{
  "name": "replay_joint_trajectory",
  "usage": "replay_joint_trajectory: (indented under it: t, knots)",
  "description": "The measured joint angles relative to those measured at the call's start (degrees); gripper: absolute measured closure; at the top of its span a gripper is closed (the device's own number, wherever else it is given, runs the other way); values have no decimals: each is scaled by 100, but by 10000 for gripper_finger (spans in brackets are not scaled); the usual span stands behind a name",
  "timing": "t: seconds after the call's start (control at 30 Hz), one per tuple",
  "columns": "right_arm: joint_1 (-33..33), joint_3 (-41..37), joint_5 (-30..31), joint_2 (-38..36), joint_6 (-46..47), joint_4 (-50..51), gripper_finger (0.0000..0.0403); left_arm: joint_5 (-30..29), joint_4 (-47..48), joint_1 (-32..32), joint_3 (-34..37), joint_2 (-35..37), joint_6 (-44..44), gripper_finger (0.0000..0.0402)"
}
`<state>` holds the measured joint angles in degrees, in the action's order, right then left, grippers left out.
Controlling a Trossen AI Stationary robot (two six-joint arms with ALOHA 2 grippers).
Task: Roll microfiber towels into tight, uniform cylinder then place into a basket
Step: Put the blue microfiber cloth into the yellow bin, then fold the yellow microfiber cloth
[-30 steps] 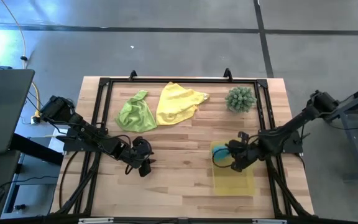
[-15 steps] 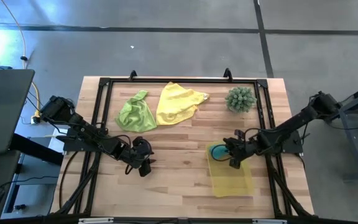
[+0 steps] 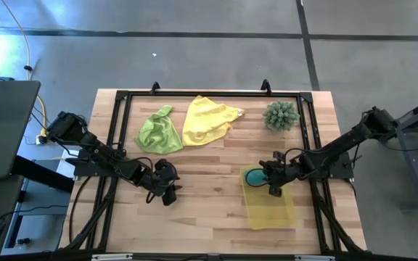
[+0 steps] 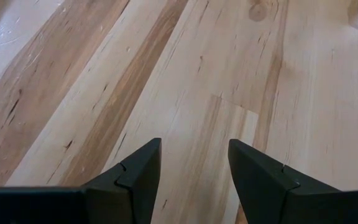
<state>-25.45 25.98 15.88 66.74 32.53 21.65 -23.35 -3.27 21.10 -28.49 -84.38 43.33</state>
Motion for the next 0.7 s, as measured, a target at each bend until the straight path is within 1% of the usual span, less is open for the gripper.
replay_joint_trajectory:
  t: [0.13, 0.23, 0.33, 0.43, 0.6, 0.63, 0.7]
  knots:
    - [0, 474, -278, 0, 0, 767, 231, 13, 0, -135, 0, 0, 0, 225]
    - [0, 938, -286, 0, 0, 1384, 227, 17, 0, -265, 0, 0, -25, 225]
    - [0, 1388, -194, 0, 3, 1856, 226, 19, -1, -426, 0, 0, -273, 225]
    - [0, 1731, 246, 0, 119, 1847, 226, 12, -45, -680, 0, 0, -585, 225]
    - [10, 1939, 1475, 0, 564, 1298, 226, -7, -370, -1380, 0, 2, -666, 225]
    - [38, 1929, 1652, 0, 604, 1144, 226, -8, -478, -1547, -2, 2, -698, 225]
    - [136, 1886, 1806, 0, 602, 875, 226, -9, -582, -1896, -58, 2, -1020, 225]
